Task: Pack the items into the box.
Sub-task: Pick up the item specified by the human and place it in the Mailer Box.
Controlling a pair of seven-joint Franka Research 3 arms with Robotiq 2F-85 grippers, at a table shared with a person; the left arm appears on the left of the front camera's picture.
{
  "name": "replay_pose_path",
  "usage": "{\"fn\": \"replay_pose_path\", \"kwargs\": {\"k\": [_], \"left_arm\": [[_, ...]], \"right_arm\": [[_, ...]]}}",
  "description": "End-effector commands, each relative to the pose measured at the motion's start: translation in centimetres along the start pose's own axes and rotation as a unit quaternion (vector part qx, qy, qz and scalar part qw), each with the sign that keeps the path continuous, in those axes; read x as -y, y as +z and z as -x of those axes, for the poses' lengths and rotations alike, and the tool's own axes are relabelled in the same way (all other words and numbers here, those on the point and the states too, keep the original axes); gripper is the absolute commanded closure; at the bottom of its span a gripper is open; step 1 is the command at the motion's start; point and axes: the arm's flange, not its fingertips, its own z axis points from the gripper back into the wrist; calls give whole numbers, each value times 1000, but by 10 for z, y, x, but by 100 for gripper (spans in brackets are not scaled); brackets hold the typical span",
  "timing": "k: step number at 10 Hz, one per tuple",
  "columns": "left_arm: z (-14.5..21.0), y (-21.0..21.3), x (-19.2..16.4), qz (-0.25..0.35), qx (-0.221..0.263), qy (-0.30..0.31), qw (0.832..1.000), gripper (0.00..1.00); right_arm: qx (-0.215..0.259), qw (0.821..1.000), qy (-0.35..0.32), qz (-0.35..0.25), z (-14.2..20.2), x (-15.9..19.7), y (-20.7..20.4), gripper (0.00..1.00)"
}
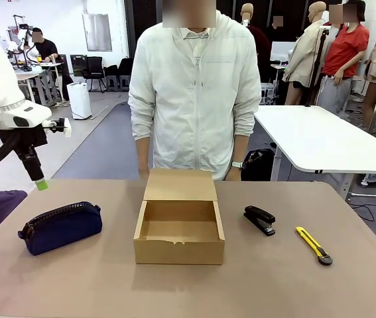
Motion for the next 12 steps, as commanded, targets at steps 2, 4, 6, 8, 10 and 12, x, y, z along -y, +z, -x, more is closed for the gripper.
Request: {"fn": "replay_pose_path", "kwargs": {"k": [2,4,6,8,10,12], "left_arm": [[0,0,0,0,0,0,1000,0],[-8,-39,-18,-5,28,23,999,0],[-11,-79,-30,-67,60,20,996,0],[-16,-102,-35,-63,59,-9,996,0],[-22,-130,-37,-35,45,-23,998,0],[-22,-157,-39,39,26,-28,999,0]], "right_arm": [[0,1000,4,-6,-1,-2,1,0],[0,1000,4,-6,-1,-2,1,0],[0,1000,4,-6,-1,-2,1,0],[0,1000,4,-6,-1,-2,1,0],[0,1000,4,-6,-1,-2,1,0],[0,1000,4,-6,-1,-2,1,0]]}}
